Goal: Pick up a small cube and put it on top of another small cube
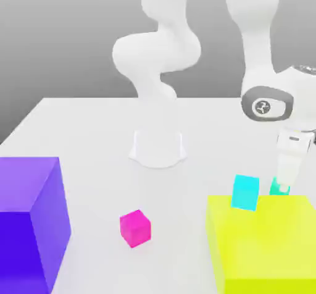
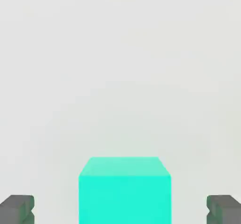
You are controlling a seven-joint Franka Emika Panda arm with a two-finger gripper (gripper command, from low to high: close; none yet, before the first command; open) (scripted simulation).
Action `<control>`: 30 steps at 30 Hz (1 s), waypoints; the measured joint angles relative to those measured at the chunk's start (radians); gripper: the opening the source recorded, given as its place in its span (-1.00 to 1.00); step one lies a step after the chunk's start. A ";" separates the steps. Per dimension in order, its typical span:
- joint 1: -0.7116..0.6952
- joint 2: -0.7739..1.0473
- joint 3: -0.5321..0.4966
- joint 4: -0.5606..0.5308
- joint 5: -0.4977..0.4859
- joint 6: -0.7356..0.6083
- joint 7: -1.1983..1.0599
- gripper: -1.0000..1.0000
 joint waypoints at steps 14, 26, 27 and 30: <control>-0.009 -0.012 0.015 -0.004 0.022 -0.006 -0.016 -1.00; -0.184 -0.164 0.235 0.017 0.366 -0.123 -0.303 -1.00; -0.205 -0.154 0.214 0.050 0.372 -0.129 -0.305 -1.00; -0.281 -0.143 0.124 0.122 0.384 -0.153 -0.275 -1.00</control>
